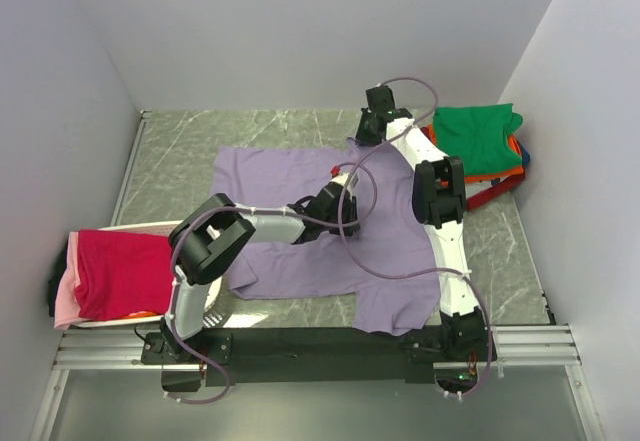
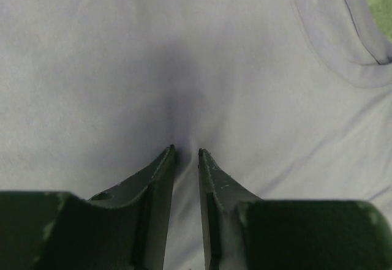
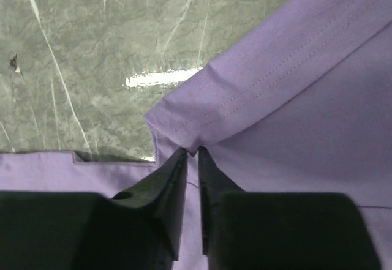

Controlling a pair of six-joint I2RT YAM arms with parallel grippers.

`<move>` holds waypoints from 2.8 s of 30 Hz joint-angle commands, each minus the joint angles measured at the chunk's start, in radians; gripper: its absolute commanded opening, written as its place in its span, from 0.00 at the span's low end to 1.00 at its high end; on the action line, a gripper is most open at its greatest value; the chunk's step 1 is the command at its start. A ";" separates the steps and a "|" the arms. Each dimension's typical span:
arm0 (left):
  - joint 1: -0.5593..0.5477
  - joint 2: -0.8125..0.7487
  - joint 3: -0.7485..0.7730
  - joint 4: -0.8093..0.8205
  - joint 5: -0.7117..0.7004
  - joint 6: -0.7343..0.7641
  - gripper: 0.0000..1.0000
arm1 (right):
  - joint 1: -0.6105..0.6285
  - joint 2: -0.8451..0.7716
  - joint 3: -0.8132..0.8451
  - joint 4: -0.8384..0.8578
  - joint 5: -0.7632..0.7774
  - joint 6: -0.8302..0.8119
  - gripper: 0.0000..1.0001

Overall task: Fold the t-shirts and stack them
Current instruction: Flatten the tshirt out

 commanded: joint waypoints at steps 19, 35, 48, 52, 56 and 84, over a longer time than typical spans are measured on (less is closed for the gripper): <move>-0.040 -0.041 -0.194 -0.009 0.026 -0.052 0.28 | -0.016 -0.058 -0.016 0.520 0.020 0.071 0.18; -0.042 -0.049 -0.096 -0.065 -0.037 -0.017 0.28 | -0.056 -0.301 -0.308 0.353 0.041 -0.057 0.45; -0.042 -0.059 -0.073 -0.094 -0.069 0.006 0.29 | -0.050 -0.126 -0.131 0.099 0.072 -0.073 0.43; -0.040 -0.055 -0.068 -0.093 -0.066 0.006 0.29 | -0.043 -0.092 -0.104 0.081 0.072 -0.082 0.42; -0.040 -0.052 -0.063 -0.102 -0.072 0.011 0.29 | -0.026 -0.054 -0.046 0.039 0.076 -0.089 0.42; -0.037 -0.076 0.047 -0.151 -0.173 0.076 0.30 | -0.035 -0.282 -0.245 0.435 -0.062 0.058 0.43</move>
